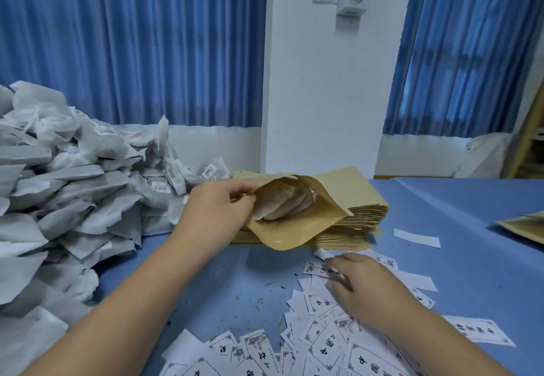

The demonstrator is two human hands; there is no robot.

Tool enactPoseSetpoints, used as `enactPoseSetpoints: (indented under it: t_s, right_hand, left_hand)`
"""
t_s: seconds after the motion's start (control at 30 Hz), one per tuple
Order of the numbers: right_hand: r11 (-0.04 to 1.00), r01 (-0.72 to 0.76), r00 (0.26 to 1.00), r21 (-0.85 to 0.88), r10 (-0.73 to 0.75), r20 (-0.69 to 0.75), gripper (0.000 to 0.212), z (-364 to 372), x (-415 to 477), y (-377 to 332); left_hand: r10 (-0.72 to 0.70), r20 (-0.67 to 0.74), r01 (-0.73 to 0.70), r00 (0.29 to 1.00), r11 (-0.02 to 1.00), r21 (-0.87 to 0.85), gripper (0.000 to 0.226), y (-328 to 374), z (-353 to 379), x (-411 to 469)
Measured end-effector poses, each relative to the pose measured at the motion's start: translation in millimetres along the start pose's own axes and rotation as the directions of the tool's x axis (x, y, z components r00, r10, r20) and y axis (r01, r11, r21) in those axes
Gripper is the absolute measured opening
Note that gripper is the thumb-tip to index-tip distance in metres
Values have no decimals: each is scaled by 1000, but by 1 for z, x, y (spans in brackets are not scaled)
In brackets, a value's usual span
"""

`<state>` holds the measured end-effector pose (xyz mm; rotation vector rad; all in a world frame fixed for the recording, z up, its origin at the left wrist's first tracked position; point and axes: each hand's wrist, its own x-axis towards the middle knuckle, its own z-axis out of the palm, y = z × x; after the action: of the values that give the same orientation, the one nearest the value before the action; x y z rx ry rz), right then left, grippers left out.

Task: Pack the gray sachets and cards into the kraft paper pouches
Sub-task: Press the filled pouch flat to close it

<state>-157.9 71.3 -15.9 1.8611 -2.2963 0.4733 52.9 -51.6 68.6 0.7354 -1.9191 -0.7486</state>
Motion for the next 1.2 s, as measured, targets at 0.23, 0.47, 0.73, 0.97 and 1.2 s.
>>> enactPoseSetpoints:
  t_s: [0.23, 0.47, 0.73, 0.97, 1.2]
  right_hand:
    - [990, 42, 998, -136, -48, -46, 23, -6, -2, -8]
    - [971, 146, 913, -190, -206, -351, 23, -37, -9, -39]
    - [962, 273, 879, 6, -247, -407, 20, -82, -22, -66]
    - [991, 54, 891, -123, -104, -441, 23, -83, -12, -77]
    - [956, -76, 986, -283, 30, -162, 25, -81, 10, -92]
  left_hand:
    - [4, 47, -5, 999, 1000, 27, 37, -1, 1, -1]
    - [29, 44, -32, 999, 998, 51, 38, 2, 3, -1]
    - [68, 59, -70, 996, 997, 38, 33, 0, 6, 0]
    - [186, 46, -189, 981, 980, 65, 39, 1, 10, -1]
    - [154, 84, -161, 985, 983, 87, 25, 1, 12, -1]
